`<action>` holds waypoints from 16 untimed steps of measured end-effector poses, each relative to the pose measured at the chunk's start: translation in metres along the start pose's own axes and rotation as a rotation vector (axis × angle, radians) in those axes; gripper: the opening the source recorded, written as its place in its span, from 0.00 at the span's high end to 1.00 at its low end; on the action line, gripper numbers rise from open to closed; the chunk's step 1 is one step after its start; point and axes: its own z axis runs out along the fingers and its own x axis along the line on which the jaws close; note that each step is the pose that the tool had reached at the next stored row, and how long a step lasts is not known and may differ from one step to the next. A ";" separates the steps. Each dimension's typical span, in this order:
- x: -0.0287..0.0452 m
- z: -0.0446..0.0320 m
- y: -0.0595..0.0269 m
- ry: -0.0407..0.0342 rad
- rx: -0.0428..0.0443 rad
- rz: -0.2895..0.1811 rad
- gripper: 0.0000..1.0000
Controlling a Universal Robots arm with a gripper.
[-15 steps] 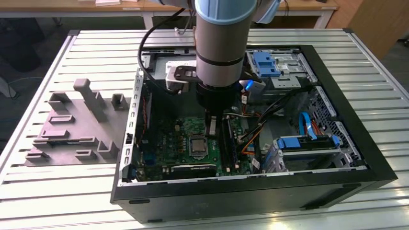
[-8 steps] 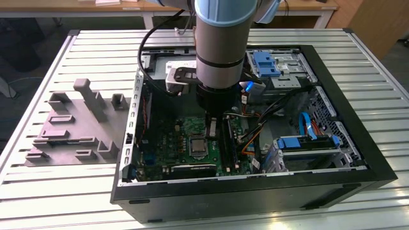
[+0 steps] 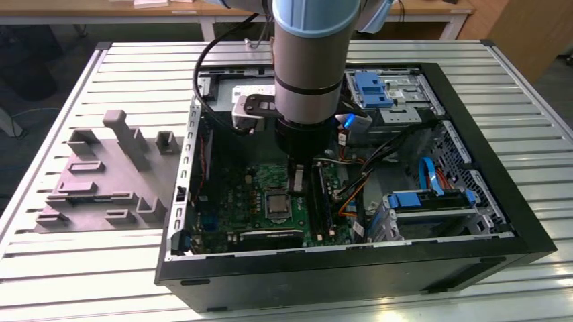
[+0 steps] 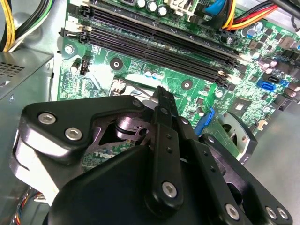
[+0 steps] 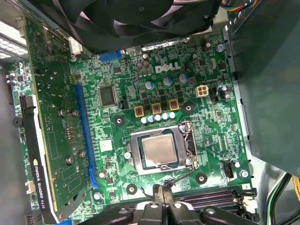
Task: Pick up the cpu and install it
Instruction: 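Install the first cpu locking lever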
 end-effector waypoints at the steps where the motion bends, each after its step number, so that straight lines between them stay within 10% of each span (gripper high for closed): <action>1: 0.0000 0.0000 0.0000 -0.0001 0.0002 0.000 0.89; 16: 0.0024 0.0043 -0.0001 -0.0008 0.0056 -0.037 0.89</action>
